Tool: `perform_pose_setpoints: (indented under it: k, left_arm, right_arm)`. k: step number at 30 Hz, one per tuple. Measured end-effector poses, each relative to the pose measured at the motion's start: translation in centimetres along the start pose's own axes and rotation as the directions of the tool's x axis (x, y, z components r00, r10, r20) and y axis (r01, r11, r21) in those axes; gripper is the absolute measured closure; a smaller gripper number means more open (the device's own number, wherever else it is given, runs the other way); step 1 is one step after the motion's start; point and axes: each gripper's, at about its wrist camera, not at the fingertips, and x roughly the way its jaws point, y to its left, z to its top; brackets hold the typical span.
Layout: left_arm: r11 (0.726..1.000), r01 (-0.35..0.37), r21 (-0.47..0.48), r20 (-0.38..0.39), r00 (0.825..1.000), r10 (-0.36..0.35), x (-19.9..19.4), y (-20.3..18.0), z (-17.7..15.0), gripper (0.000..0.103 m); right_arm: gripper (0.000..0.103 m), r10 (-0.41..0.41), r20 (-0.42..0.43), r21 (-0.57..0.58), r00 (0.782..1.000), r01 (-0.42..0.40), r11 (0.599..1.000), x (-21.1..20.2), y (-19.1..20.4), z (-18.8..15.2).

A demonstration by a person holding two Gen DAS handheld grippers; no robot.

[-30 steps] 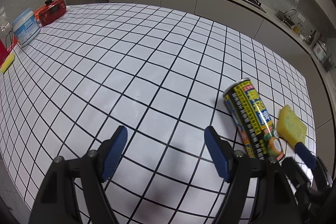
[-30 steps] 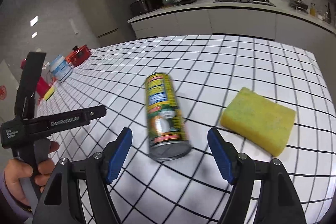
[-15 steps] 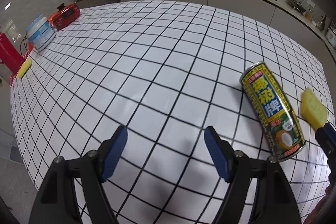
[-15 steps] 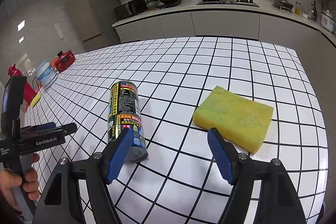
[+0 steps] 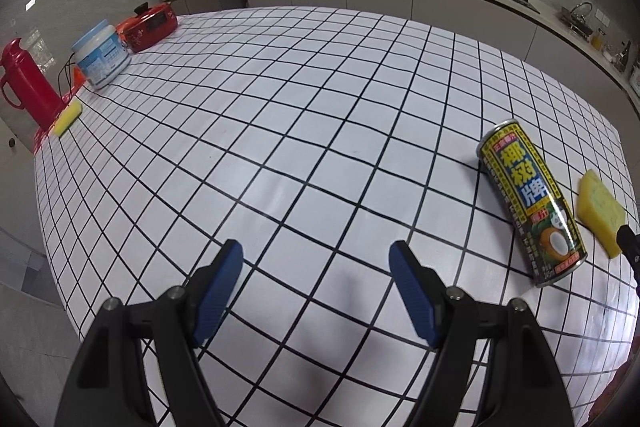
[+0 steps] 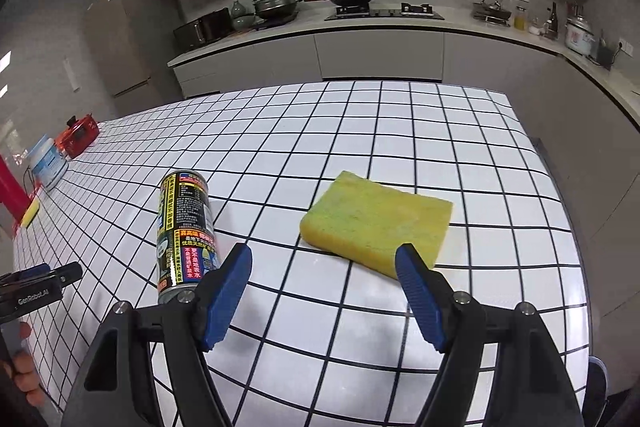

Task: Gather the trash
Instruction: 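Approach the yellow sponge with the right tool while the left approaches the coconut can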

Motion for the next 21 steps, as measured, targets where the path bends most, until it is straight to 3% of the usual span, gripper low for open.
perform_pose_setpoints:
  k: [21]
  left_arm:
    - [0.996, 0.083, 0.045, 0.019, 0.996, -0.084, -2.0, -4.6, -0.3, 0.026]
  right_arm:
    - [0.027, -0.101, 0.010, 0.035, 0.995, 0.101, 0.994, -1.6, -3.8, -0.1]
